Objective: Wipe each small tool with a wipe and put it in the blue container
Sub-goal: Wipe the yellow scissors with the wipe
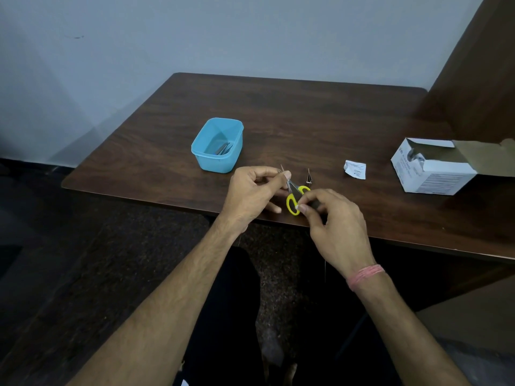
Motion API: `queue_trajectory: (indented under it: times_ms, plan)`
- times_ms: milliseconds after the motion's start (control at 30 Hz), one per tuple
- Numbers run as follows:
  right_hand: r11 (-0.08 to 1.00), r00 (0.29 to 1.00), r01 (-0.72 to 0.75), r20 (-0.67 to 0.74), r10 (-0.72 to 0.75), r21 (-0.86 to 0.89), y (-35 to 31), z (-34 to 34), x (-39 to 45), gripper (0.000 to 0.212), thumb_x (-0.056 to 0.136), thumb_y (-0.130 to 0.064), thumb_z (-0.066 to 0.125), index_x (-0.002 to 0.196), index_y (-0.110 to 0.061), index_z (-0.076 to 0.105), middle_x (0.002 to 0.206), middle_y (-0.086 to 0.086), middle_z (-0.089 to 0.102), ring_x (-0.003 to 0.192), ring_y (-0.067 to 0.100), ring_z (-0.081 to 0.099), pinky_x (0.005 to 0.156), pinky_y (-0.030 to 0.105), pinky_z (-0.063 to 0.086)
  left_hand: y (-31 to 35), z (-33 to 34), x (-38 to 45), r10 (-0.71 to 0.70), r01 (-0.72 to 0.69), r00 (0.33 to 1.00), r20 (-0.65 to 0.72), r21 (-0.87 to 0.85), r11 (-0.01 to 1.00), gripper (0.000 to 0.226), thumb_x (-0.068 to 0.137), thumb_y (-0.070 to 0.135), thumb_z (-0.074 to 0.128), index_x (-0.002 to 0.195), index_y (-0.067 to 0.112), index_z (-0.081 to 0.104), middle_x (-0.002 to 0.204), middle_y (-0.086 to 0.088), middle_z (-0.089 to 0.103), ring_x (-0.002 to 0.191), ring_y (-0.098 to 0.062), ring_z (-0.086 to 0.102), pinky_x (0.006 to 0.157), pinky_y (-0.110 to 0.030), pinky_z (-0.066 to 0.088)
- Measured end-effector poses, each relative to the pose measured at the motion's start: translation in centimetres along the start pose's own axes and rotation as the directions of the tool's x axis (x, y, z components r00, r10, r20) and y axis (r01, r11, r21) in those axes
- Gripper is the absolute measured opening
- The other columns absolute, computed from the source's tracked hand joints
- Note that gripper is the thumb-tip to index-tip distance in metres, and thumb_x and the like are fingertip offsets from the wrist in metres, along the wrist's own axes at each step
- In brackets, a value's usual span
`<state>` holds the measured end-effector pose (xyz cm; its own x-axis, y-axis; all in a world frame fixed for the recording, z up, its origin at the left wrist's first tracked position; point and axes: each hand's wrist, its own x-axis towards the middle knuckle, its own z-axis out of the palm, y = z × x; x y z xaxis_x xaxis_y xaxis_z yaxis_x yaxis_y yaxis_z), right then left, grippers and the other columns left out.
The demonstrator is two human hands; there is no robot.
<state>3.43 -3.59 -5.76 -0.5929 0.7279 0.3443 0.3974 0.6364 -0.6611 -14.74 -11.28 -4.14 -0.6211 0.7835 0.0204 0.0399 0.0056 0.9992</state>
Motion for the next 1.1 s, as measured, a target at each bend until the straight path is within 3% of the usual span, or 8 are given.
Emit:
queue_trajectory:
  times_ms: [133,300,433,533,633,767,1000,1100]
  plan:
    - [0.96,0.988,-0.051,0.153,0.009,0.275,-0.3,0.0,1.5,0.012,0.102,-0.018,0.076,0.098,-0.029,0.074,0.093,-0.015,0.079,0.088,0.007,0.074,0.086,0.038,0.059,0.2,-0.2,0.0,-0.018,0.016,1.0,-0.017,-0.073,0.997,0.026,0.103,0.025,0.083,0.102,-0.001,0.082,0.087,-0.009,0.08,0.084,-0.02,0.082,0.055,-0.028,0.065]
    - [0.769,0.942,-0.214,0.335,-0.001,0.603,0.0,-0.6,2.8,0.003,0.109,-0.02,0.069,0.107,-0.021,0.07,0.101,0.007,0.084,0.084,0.012,0.065,0.073,0.027,0.052,0.3,-0.5,0.1,-0.002,0.006,1.0,0.027,-0.145,0.989,0.023,0.104,0.026,0.081,0.099,0.004,0.079,0.087,-0.007,0.076,0.079,-0.017,0.078,0.059,-0.028,0.065]
    - [0.655,0.934,-0.269,0.359,-0.004,0.706,0.7,-1.5,3.2,0.014,0.103,-0.027,0.068,0.111,-0.015,0.069,0.1,0.007,0.083,0.085,0.011,0.065,0.076,0.021,0.054,0.0,-0.6,0.1,0.078,-0.066,0.989,0.126,-0.096,0.993,0.016,0.102,0.018,0.082,0.109,0.004,0.077,0.105,-0.007,0.081,0.098,-0.014,0.077,0.073,-0.031,0.069]
    - [0.599,0.916,-0.333,0.4,0.023,0.728,0.9,-1.7,3.5,0.008,0.108,-0.017,0.064,0.111,-0.011,0.067,0.094,0.005,0.08,0.081,0.008,0.066,0.077,0.022,0.056,-0.1,-0.5,0.0,0.092,-0.073,0.983,0.161,-0.119,0.99,0.016,0.101,0.014,0.082,0.11,0.003,0.074,0.117,-0.018,0.083,0.11,-0.022,0.078,0.086,-0.037,0.07]
    - [0.523,0.902,-0.389,0.429,0.049,0.758,1.2,-1.8,3.9,0.005,0.107,-0.016,0.064,0.109,-0.012,0.067,0.097,0.008,0.079,0.077,0.01,0.063,0.076,0.025,0.056,-0.2,-0.3,0.1,0.08,-0.067,0.992,0.096,-0.132,0.989,0.012,0.1,0.014,0.083,0.1,0.006,0.074,0.097,-0.019,0.08,0.093,-0.018,0.076,0.078,-0.032,0.07]
    - [0.456,0.933,-0.358,0.332,0.139,0.814,1.6,-1.5,3.4,0.009,0.11,-0.009,0.061,0.107,-0.013,0.068,0.097,-0.002,0.076,0.077,0.01,0.064,0.077,0.028,0.057,-0.4,-0.2,0.2,0.046,-0.041,0.999,0.026,-0.157,0.987,0.014,0.1,0.017,0.084,0.098,0.006,0.076,0.087,-0.011,0.08,0.083,-0.013,0.075,0.06,-0.023,0.063]
    - [0.706,0.99,-0.13,0.05,0.133,0.696,2.0,-0.5,2.3,0.009,0.108,-0.01,0.07,0.106,-0.017,0.074,0.098,-0.001,0.074,0.078,0.014,0.062,0.067,0.029,0.058,-0.4,0.1,0.1,0.056,-0.058,0.998,-0.018,-0.083,0.995,0.014,0.097,0.018,0.088,0.107,0.009,0.084,0.088,-0.005,0.085,0.079,-0.009,0.077,0.057,-0.024,0.061]
    - [0.818,0.997,-0.061,-0.002,0.076,0.572,2.2,-0.7,3.0,0.011,0.104,-0.016,0.077,0.102,-0.027,0.077,0.096,-0.008,0.077,0.081,0.011,0.068,0.07,0.032,0.057,-0.7,0.2,0.3,0.075,-0.075,0.997,-0.01,-0.019,0.997,0.015,0.096,0.021,0.089,0.107,0.011,0.086,0.088,-0.015,0.083,0.075,-0.015,0.075,0.058,-0.026,0.062]
